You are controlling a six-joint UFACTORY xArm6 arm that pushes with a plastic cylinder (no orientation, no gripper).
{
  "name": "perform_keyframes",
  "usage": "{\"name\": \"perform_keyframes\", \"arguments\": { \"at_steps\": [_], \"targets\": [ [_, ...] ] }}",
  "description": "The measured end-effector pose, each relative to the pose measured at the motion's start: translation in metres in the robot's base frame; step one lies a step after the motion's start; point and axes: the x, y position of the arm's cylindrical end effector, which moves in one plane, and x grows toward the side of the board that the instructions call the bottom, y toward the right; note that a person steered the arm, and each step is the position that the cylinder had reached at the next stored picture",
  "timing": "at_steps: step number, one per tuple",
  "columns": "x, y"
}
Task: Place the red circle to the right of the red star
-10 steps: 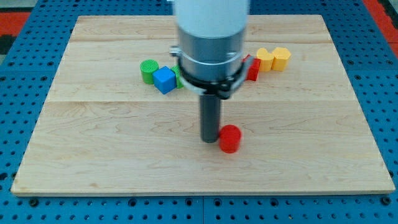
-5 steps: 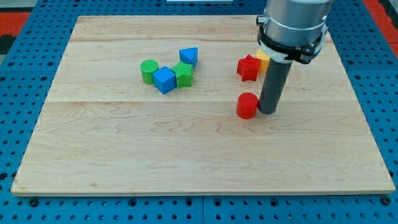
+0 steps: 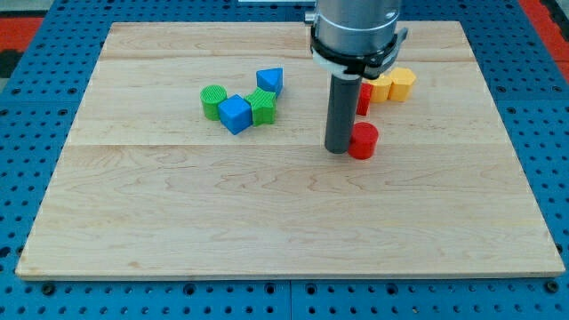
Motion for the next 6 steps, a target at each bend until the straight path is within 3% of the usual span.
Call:
{"name": "perform_keyframes", "arguments": {
  "at_steps": [3,5,6],
  "targets": [
    [0.032,0.009],
    [-0.012,0.029],
    [0.005,0.034]
  ]
}}
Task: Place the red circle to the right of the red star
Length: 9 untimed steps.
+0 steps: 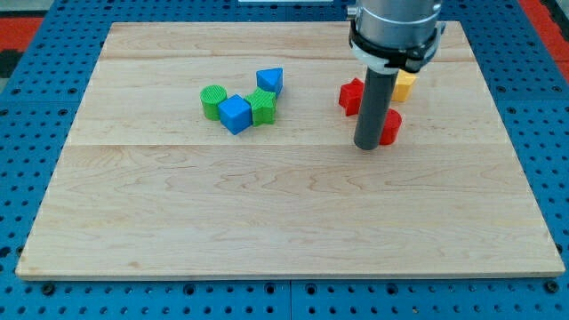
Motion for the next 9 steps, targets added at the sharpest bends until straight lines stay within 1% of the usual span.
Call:
{"name": "perform_keyframes", "arguments": {
  "at_steps": [1,2,3,5,6,7,8,9],
  "targets": [
    [-0.007,0.017],
    [-0.026,0.021],
    [-0.034,0.022],
    [-0.03,0.071],
    [-0.03,0.064],
    [-0.033,0.037],
    [-0.039,0.026],
    [-0.029,0.051]
  ]
}}
